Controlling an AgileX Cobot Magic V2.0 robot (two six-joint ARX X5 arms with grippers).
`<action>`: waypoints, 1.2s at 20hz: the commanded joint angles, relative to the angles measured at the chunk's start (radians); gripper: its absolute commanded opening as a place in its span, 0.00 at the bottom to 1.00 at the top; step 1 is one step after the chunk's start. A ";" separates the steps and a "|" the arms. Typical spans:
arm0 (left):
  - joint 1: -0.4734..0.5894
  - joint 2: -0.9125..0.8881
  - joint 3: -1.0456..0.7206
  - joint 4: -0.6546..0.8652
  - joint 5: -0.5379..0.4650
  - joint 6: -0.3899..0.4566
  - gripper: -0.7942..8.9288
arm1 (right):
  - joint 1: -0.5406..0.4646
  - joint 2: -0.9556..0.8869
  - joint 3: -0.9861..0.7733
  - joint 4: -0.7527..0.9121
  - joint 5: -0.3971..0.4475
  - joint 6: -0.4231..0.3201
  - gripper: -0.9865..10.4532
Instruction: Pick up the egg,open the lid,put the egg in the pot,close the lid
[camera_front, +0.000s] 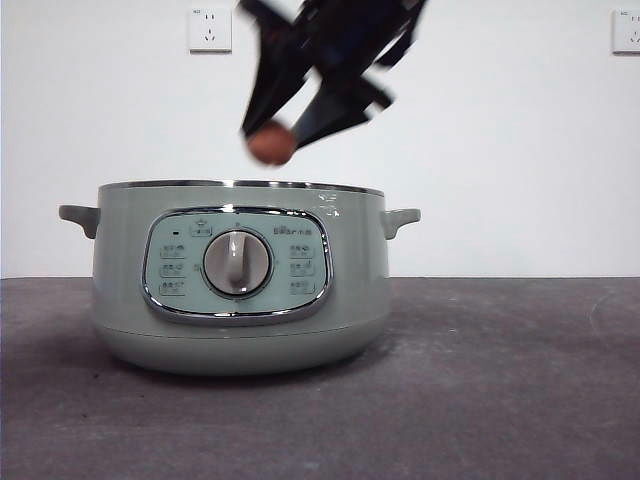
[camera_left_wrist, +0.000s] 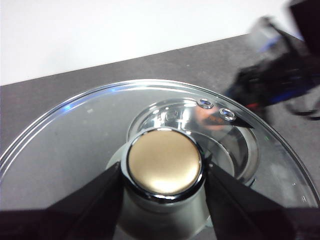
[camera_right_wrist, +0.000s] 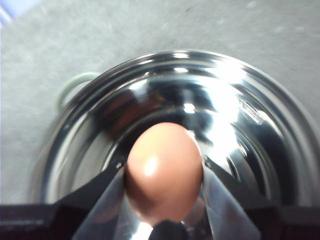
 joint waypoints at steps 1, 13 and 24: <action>-0.002 -0.011 0.005 0.042 -0.002 -0.012 0.07 | 0.022 0.105 0.063 0.002 0.044 -0.050 0.08; -0.002 -0.011 0.005 0.047 -0.002 -0.015 0.07 | 0.042 0.261 0.079 -0.053 0.120 -0.128 0.08; -0.002 0.011 0.005 0.056 0.000 -0.010 0.07 | 0.043 0.157 0.082 -0.078 0.127 -0.098 0.45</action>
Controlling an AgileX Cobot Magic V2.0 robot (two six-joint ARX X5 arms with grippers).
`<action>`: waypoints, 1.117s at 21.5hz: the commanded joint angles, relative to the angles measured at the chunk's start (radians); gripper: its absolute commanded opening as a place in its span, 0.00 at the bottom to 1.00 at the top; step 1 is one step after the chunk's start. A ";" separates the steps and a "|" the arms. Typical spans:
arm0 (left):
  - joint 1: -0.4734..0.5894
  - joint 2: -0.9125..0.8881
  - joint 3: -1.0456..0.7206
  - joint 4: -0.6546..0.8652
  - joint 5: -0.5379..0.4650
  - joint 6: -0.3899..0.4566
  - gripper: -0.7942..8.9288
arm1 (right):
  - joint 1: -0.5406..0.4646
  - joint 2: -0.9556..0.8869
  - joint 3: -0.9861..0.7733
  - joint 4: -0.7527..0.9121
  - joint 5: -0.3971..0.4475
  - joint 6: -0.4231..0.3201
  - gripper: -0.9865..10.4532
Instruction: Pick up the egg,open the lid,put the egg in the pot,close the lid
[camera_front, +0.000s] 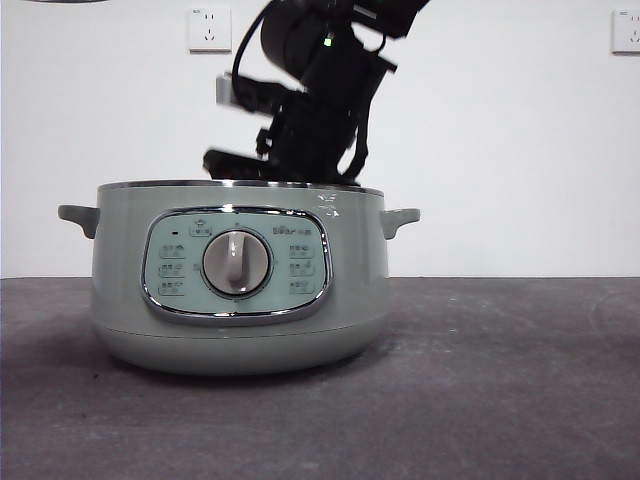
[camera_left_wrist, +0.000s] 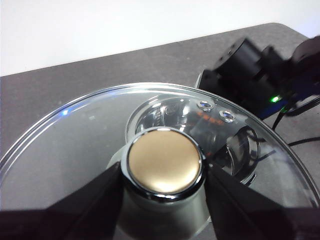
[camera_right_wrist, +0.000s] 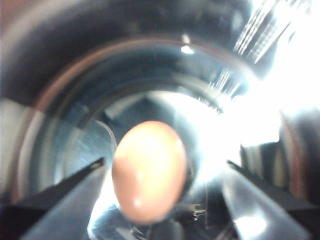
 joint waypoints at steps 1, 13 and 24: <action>-0.002 0.006 0.006 0.072 0.000 0.001 0.07 | 0.003 -0.106 -0.001 -0.008 0.041 0.015 0.45; -0.002 0.425 0.006 0.395 0.126 0.039 0.07 | -0.024 -0.824 -0.001 -0.342 0.388 0.083 0.45; -0.005 0.681 0.006 0.607 0.157 0.038 0.07 | -0.024 -1.053 -0.001 -0.463 0.386 0.116 0.45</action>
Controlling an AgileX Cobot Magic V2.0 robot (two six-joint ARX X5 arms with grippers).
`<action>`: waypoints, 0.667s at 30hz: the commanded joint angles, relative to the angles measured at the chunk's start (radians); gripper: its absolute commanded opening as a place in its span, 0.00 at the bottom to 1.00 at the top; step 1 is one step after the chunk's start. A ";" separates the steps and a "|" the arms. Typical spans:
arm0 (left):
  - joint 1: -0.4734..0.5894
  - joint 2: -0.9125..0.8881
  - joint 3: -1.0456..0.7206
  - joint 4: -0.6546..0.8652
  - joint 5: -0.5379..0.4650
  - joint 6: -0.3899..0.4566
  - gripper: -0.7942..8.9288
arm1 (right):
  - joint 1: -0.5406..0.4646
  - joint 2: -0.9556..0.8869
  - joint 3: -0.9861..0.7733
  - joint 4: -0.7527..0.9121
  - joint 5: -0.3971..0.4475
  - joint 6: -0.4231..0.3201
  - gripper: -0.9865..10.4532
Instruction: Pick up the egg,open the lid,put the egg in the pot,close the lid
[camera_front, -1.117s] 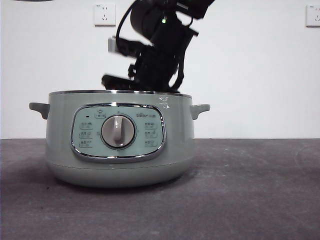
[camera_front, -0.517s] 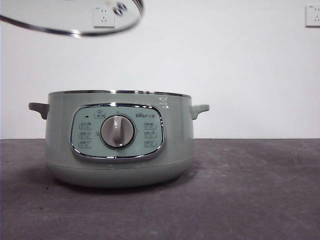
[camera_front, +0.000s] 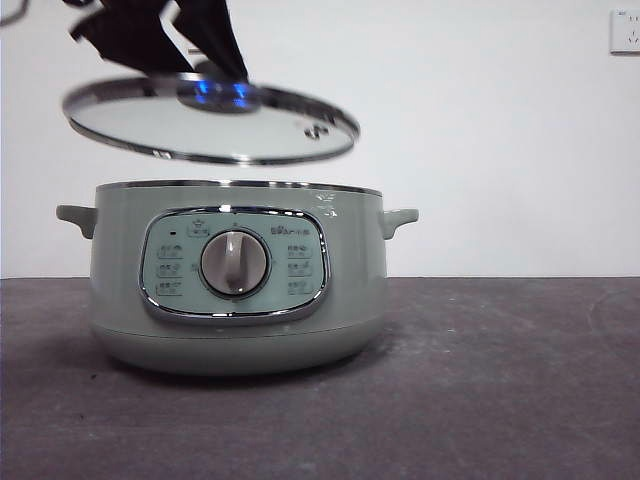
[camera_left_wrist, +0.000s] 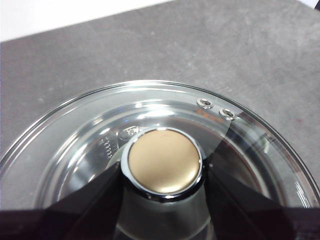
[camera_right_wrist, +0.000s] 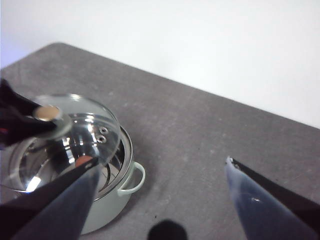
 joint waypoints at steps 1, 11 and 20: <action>-0.004 0.024 0.006 0.076 0.011 0.011 0.07 | 0.001 -0.031 -0.001 0.000 -0.001 0.020 0.45; -0.014 0.115 0.006 0.111 0.014 -0.002 0.07 | 0.001 -0.087 -0.001 -0.003 0.000 0.020 0.45; -0.036 0.125 0.006 0.040 0.003 -0.002 0.07 | 0.002 -0.084 -0.002 -0.005 0.000 0.016 0.45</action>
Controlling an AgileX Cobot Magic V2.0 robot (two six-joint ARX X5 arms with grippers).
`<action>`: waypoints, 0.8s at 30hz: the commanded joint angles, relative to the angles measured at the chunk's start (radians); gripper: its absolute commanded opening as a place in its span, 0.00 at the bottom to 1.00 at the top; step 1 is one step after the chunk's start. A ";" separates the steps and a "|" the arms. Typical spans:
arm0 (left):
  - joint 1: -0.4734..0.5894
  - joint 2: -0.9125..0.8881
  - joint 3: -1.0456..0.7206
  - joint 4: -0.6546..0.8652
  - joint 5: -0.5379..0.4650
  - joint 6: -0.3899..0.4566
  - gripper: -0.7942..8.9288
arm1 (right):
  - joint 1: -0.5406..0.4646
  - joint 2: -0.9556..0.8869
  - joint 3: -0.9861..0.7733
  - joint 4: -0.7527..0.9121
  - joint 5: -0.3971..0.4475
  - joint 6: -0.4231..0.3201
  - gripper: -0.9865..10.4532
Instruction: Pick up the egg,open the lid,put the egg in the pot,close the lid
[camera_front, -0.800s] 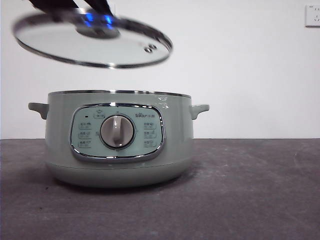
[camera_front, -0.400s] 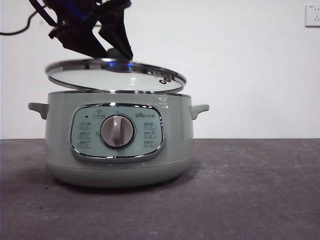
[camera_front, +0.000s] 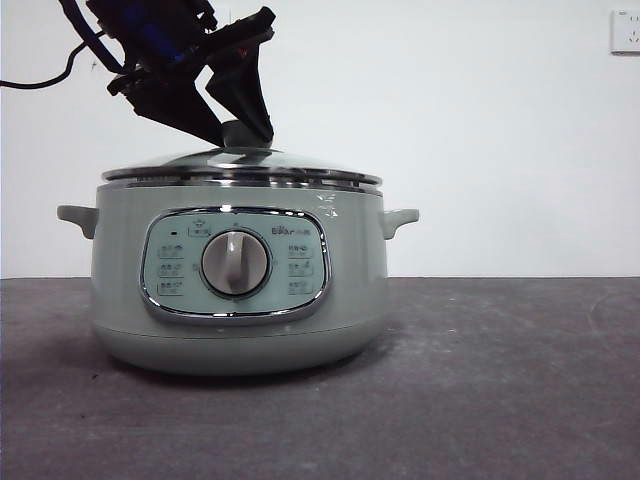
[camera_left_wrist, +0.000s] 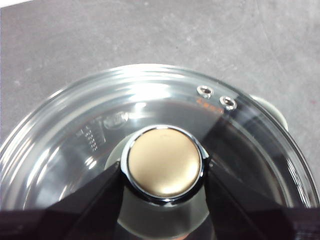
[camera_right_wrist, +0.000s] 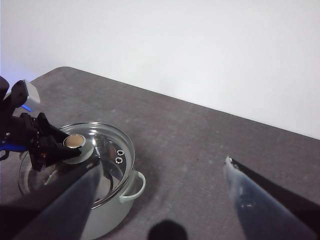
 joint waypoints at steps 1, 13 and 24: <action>-0.010 0.000 0.006 -0.009 0.007 -0.009 0.07 | 0.001 -0.002 -0.002 0.008 0.000 0.009 0.45; -0.021 0.000 0.006 -0.085 -0.037 -0.008 0.07 | 0.001 -0.002 -0.001 0.008 0.000 0.009 0.45; -0.021 0.000 0.006 -0.116 -0.047 -0.008 0.07 | 0.001 -0.002 -0.002 0.003 0.000 0.010 0.45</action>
